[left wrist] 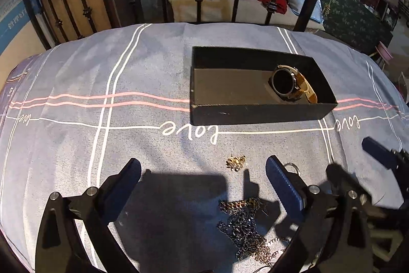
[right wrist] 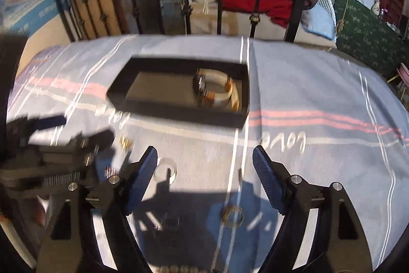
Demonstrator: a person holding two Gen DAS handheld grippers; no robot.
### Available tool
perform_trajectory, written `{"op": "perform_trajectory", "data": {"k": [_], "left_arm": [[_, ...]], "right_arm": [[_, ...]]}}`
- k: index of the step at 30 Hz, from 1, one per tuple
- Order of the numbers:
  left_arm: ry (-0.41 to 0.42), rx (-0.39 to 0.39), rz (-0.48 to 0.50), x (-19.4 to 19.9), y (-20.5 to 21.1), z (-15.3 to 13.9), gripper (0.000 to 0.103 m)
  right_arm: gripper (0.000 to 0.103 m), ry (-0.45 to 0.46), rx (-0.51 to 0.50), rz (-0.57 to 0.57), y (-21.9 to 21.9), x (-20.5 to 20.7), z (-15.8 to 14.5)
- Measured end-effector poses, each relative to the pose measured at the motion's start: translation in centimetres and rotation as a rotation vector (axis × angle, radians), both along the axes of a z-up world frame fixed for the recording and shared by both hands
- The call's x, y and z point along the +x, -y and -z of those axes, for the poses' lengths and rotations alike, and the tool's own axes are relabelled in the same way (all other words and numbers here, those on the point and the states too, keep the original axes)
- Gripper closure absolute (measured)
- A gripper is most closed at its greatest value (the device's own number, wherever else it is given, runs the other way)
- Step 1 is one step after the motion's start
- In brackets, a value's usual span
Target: Organize jewelry
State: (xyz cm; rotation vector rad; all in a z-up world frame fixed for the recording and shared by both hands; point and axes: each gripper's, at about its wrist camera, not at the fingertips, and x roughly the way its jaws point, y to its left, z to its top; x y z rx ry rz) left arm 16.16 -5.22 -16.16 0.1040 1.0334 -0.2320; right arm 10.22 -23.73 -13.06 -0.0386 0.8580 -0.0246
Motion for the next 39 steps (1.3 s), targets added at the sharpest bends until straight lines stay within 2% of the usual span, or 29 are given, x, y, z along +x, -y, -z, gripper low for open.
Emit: {"op": "perform_trajectory", "data": {"k": [3, 5, 8, 10, 12, 13, 14, 16, 17, 22, 26, 31, 35, 36, 38, 39], "left_arm": [[-0.011, 0.007, 0.088, -0.5, 1.7, 0.8, 0.014], [-0.050, -0.010, 0.127, -0.4, 2.9, 1.9, 0.031], [-0.091, -0.004, 0.130, -0.1, 3.8, 3.6, 0.032], [-0.072, 0.013, 0.116, 0.0, 4.0, 4.3, 0.029], [-0.047, 0.022, 0.107, 0.1, 4.1, 4.5, 0.034], [-0.034, 0.028, 0.110, 0.1, 4.2, 4.4, 0.046], [-0.031, 0.009, 0.117, 0.2, 4.0, 4.2, 0.063], [-0.054, -0.067, 0.113, 0.7, 3.1, 3.7, 0.084], [-0.064, -0.105, 0.106, 1.0, 2.5, 3.5, 0.084], [-0.040, -0.162, 0.100, 0.4, 0.9, 2.5, 0.084], [0.022, -0.176, 0.104, -0.3, 0.8, -0.2, 0.084], [0.114, -0.163, 0.133, 0.5, 2.7, -4.0, 0.084], [0.106, -0.101, 0.142, 3.6, 4.8, -3.9, 0.083], [0.103, -0.080, 0.130, 4.2, 5.2, -3.8, 0.080], [0.104, -0.049, 0.113, 4.8, 5.5, -3.9, 0.051], [0.116, -0.039, 0.104, 4.7, 5.5, -4.1, 0.049]], "right_arm": [[0.025, -0.031, 0.025, 0.029, 0.5, -2.4, 1.3], [0.022, -0.037, 0.015, 0.048, 1.0, -3.3, 1.5], [0.021, -0.044, 0.021, 0.067, 2.0, -4.0, 1.4], [0.021, -0.040, 0.026, 0.075, 2.5, -4.2, 1.3], [0.020, -0.034, 0.027, 0.079, 2.8, -4.2, 1.2], [0.020, -0.034, 0.028, 0.078, 2.8, -4.2, 1.1], [0.019, -0.035, 0.030, 0.074, 2.8, -4.1, 1.1], [0.018, -0.032, 0.029, 0.070, 2.6, -4.0, 1.1], [0.018, -0.030, 0.031, 0.068, 2.5, -3.9, 1.1], [0.016, -0.028, 0.039, 0.066, 2.3, -3.8, 1.1], [0.016, -0.028, 0.037, 0.066, 2.1, -3.8, 1.2], [0.016, -0.021, 0.034, 0.069, 2.2, -3.7, 0.8], [0.016, -0.013, 0.030, 0.074, 2.4, -3.7, 0.4], [0.016, -0.011, 0.027, 0.076, 2.5, -3.6, 0.3], [0.016, -0.012, 0.019, 0.081, 2.6, -3.5, 0.4], [0.016, -0.014, 0.016, 0.083, 2.6, -3.4, 0.5]]}}
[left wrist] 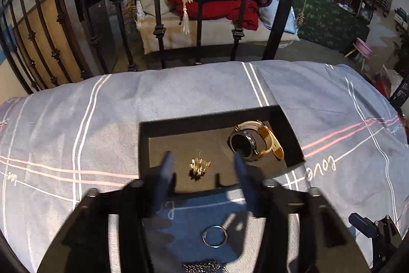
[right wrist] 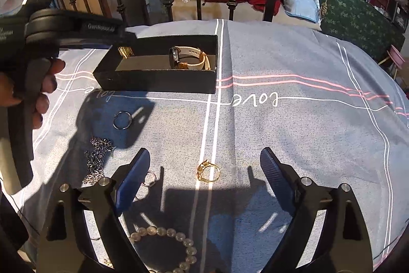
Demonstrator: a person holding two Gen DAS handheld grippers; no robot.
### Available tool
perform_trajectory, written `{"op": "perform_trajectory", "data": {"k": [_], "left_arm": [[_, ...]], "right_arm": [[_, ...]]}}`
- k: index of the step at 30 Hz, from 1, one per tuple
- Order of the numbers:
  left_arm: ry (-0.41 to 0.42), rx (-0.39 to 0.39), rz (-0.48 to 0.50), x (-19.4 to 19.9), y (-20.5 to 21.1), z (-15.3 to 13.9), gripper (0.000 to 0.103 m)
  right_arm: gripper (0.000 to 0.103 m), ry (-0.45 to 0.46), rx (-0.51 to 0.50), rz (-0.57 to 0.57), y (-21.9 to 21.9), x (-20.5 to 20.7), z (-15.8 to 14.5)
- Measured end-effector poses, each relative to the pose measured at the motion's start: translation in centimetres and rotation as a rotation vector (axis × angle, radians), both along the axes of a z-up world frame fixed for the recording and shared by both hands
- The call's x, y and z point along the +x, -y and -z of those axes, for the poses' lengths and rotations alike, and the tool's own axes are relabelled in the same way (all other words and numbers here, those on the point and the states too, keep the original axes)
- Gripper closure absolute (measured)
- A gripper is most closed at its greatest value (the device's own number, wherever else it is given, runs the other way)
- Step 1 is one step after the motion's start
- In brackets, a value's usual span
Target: Organize jewelry
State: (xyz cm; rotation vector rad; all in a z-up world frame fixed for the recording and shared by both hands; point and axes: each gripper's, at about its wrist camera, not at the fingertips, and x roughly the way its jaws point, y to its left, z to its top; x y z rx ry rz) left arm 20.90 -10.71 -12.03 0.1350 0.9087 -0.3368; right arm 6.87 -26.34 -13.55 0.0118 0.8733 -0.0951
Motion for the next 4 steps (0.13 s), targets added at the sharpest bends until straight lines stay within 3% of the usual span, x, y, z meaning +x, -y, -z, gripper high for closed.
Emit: {"op": "perform_trajectory", "data": {"k": [2, 4], "left_arm": [[0.009, 0.013, -0.008, -0.6, -0.3, -0.4, 0.036], [0.006, 0.018, -0.033, -2.0, -1.5, -0.1, 0.030]], "right_arm": [[0.016, -0.011, -0.012, 0.006, 0.2, 0.3, 0.5], [0.016, -0.032, -0.024, 0.010, 0.4, 0.6, 1.3]]}}
